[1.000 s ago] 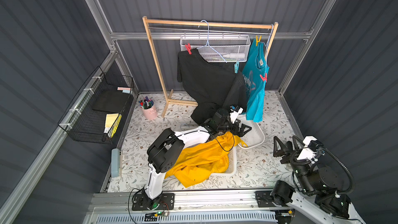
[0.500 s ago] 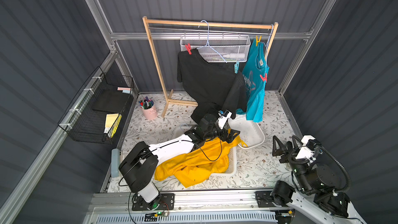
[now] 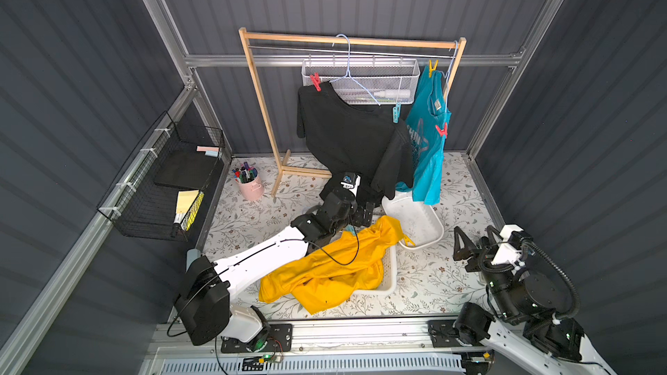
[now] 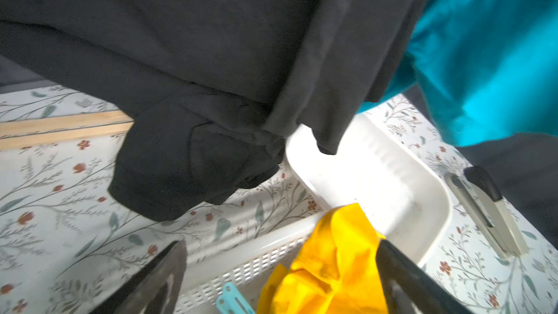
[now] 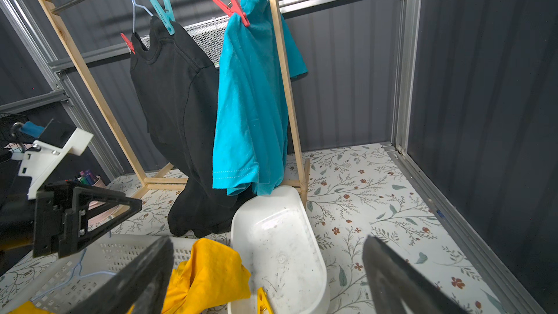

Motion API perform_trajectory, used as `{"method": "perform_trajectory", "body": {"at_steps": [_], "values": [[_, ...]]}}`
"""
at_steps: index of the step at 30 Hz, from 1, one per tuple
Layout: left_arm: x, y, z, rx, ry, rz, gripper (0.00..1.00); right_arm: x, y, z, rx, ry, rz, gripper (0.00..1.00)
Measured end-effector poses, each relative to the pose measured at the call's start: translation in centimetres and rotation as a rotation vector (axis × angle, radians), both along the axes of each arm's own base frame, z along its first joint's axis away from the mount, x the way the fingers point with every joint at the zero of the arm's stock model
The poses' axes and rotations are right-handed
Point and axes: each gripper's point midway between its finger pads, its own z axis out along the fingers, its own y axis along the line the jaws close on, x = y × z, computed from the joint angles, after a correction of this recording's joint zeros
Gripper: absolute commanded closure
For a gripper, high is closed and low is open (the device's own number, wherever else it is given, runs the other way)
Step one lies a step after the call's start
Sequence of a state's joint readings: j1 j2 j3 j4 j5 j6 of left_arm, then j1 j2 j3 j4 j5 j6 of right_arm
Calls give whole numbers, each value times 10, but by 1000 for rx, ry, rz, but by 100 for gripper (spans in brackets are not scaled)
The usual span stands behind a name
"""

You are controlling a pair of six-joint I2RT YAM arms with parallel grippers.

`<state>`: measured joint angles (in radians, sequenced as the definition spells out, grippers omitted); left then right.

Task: Remove the clothespins securing t-shirts to the hanger
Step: Pick up the hanger from the basket.

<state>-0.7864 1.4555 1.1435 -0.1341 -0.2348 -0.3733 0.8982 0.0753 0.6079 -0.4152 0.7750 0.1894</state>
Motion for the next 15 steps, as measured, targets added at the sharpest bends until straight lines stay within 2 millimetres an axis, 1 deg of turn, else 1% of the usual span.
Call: {"method": "perform_trajectory", "body": {"at_steps": [2, 4, 7, 8, 9, 15], "values": [[11, 17, -4, 21, 47, 66, 0, 0, 0, 0, 0, 0, 0, 1], [23, 43, -12, 42, 110, 147, 0, 0, 0, 0, 0, 0, 0, 1], [30, 81, -27, 77, 186, 259, 0, 0, 0, 0, 0, 1, 0, 1], [30, 89, -30, 86, 204, 284, 0, 0, 0, 0, 0, 1, 0, 1], [28, 95, -35, 97, 225, 305, 0, 0, 0, 0, 0, 0, 0, 1], [17, 111, -54, 79, 352, 349, 0, 1, 0, -1, -2, 3, -5, 1]]}}
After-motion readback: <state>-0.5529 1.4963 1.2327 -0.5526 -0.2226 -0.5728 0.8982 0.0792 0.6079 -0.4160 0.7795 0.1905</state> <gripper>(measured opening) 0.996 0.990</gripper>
